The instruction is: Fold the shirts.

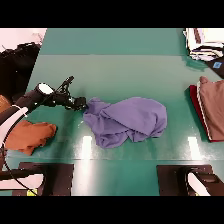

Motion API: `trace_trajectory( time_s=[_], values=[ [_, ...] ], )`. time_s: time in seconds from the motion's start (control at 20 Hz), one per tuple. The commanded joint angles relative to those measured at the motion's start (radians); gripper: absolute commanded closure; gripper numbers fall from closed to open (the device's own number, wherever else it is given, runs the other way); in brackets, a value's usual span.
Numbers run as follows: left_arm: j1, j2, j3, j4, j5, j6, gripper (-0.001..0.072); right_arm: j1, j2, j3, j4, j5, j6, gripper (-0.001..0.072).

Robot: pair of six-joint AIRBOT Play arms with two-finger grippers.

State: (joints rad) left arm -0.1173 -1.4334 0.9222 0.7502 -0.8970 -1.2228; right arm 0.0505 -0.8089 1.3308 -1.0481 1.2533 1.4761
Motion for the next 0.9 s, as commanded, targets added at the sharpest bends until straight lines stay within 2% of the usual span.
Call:
trace_trajectory(
  time_s=[0.0, 0.15, 0.25, 0.3, 0.35, 0.4, 0.7, 0.85],
  values=[
    [0.001, -0.001, 0.038, -0.008, -0.016, 0.026, 0.0686, -0.021, -0.038, -0.077, -0.001, 0.025, 0.001, 0.0694],
    [0.001, -0.001, 0.195, 0.103, -0.111, 0.021, 0.0686, -0.117, -0.093, -0.195, 0.0, 0.114, 0.0, 0.0694],
    [0.001, -0.001, 0.309, 0.172, -0.159, 0.001, 0.0686, -0.187, -0.121, -0.309, 0.0, 0.118, 0.0, 0.0693],
    [0.001, -0.001, 0.354, 0.188, -0.164, -0.003, 0.0685, -0.211, -0.141, -0.364, 0.002, 0.106, -0.005, 0.0638],
    [0.001, -0.001, 0.394, 0.188, -0.162, -0.003, 0.0685, -0.226, -0.175, -0.415, 0.002, 0.098, -0.029, 0.0396],
    [0.001, -0.001, 0.42, 0.187, -0.159, -0.004, 0.0685, -0.229, -0.213, -0.453, 0.006, 0.082, -0.039, 0.0229],
    [0.001, -0.002, 0.445, 0.187, -0.16, -0.016, 0.0685, -0.095, -0.476, -0.509, 0.121, -0.167, -0.119, 0.0224],
    [0.001, -0.002, 0.445, 0.187, -0.16, -0.034, 0.0685, -0.022, -0.605, -0.424, 0.149, -0.196, -0.133, 0.0257]
  ],
)
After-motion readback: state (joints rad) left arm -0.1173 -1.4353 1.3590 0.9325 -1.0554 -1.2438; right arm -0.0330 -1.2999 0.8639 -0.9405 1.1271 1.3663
